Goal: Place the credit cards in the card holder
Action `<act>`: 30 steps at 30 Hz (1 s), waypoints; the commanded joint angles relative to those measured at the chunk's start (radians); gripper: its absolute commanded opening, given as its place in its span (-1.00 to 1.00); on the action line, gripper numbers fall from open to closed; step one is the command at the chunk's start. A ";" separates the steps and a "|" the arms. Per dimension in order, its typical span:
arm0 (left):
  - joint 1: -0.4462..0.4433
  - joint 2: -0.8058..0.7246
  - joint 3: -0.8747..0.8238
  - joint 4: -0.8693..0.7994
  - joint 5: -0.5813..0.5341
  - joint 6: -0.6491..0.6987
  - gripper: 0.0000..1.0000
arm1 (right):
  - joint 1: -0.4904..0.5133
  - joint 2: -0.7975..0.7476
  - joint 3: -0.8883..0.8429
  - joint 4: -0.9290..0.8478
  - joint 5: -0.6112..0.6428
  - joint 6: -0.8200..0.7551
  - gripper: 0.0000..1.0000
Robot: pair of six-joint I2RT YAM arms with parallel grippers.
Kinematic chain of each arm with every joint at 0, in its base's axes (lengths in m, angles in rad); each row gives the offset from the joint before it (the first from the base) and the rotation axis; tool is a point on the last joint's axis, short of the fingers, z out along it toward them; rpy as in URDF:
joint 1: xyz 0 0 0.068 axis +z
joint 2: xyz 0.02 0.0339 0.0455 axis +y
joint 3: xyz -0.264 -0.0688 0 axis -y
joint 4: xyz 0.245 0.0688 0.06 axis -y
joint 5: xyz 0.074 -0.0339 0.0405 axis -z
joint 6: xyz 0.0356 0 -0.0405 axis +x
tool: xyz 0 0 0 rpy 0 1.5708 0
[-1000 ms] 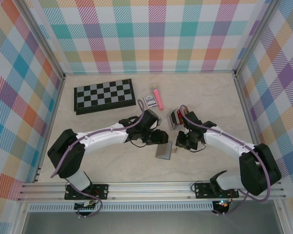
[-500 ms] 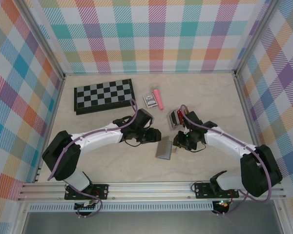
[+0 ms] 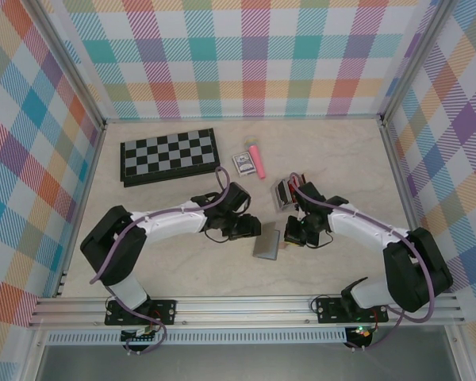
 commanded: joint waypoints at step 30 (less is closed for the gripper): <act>-0.084 0.217 0.098 -0.065 -0.058 0.046 -0.17 | 0.006 -0.028 0.052 -0.017 -0.047 0.001 -0.73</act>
